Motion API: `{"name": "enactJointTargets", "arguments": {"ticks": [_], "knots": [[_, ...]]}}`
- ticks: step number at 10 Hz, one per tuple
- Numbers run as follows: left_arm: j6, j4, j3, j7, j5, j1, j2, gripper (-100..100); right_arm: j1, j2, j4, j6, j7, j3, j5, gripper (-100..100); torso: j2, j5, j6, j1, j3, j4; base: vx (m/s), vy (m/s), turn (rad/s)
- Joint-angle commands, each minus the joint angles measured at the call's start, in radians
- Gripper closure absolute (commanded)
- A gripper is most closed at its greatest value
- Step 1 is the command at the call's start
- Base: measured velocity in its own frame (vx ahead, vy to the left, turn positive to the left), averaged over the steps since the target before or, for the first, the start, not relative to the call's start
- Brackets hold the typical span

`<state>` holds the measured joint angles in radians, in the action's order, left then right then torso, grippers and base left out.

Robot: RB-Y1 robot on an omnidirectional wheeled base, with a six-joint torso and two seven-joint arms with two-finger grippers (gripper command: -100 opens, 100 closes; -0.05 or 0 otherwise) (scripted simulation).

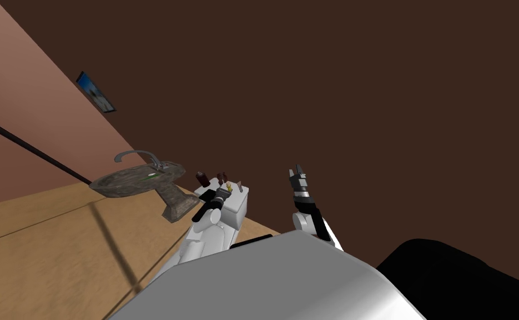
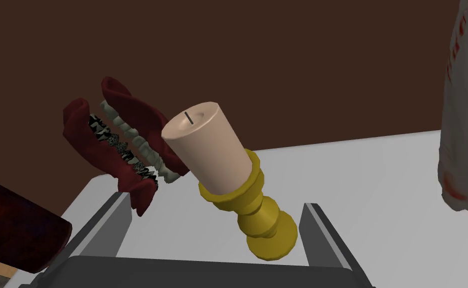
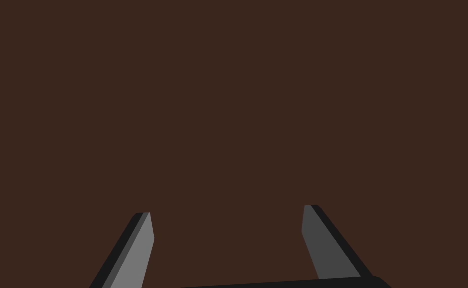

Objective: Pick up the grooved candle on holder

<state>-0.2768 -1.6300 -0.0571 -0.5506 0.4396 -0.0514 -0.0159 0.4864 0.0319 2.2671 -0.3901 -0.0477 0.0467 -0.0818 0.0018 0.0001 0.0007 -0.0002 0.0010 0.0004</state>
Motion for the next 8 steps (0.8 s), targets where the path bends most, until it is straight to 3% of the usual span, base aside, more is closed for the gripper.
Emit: {"name": "enactJointTargets", "arguments": {"ticks": [1,3,5,6,8], "knots": [[0.039,0.050,-0.020,0.006,-0.001,0.050,-0.001,-100,0.000,0.000,0.000,0.000,0.000,0.000,0.000,0,0.000,0.000,0.000,0.000,0.000,0.000,-0.063,0.033,-0.023],[0.039,0.096,-0.020,0.006,-0.001,0.091,-0.001,-100,0.000,0.000,0.000,0.000,0.000,0.000,0.000,0,0.002,0.000,0.000,0.001,0.001,0.000,-0.052,0.021,-0.009],[0.039,0.133,-0.020,0.006,-0.001,0.091,-0.001,-100,0.000,0.000,0.000,0.000,0.000,0.000,0.000,0,-0.002,0.000,0.000,-0.001,-0.001,0.000,0.001,-0.005,0.001],[0.077,0.174,-0.040,0.010,0.002,0.138,0.004,-100,0.000,0.000,0.000,0.000,0.000,0.000,0.000,0,-0.003,0.000,0.000,-0.001,-0.001,-0.001,-0.040,0.028,-0.029],[0.077,0.224,-0.040,0.010,0.002,0.176,0.004,-100,0.000,0.000,0.000,0.000,0.000,0.000,0.000,0,0.001,0.000,0.000,0.001,0.000,0.000,-0.054,0.020,-0.008]]}}
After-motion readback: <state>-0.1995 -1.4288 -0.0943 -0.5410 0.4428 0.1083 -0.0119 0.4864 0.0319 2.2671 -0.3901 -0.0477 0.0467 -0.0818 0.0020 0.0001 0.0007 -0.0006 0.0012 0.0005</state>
